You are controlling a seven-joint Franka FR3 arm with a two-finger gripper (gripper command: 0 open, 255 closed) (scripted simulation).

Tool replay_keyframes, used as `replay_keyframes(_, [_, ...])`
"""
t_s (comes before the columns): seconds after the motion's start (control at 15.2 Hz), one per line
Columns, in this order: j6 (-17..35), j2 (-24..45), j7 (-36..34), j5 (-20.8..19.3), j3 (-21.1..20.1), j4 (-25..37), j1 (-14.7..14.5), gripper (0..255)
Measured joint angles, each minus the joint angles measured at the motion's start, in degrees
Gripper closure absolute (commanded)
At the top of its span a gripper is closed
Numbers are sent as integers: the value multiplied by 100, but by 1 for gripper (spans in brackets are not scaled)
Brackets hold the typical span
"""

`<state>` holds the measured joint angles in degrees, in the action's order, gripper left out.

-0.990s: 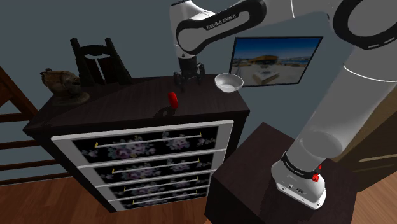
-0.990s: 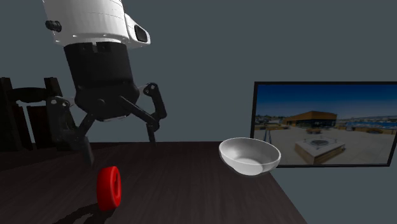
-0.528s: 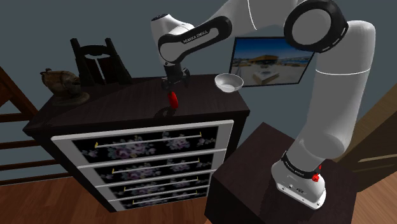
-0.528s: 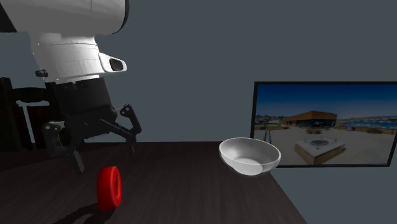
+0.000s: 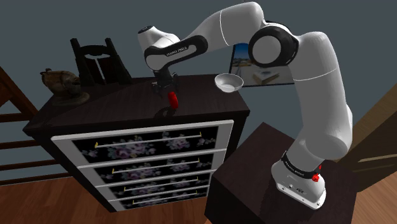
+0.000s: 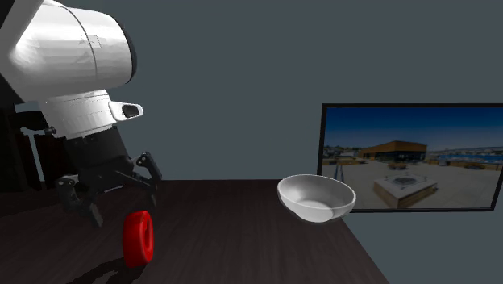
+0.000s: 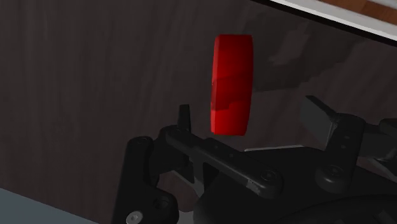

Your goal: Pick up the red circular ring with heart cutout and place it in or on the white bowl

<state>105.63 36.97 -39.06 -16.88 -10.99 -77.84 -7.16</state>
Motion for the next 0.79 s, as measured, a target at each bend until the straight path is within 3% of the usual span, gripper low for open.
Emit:
replay_keyframes(0.4, [362,128,-55,-54,36,-239,34,0])
replay_keyframes(0.79, [405,138,-59,-60,40,-270,39,0])
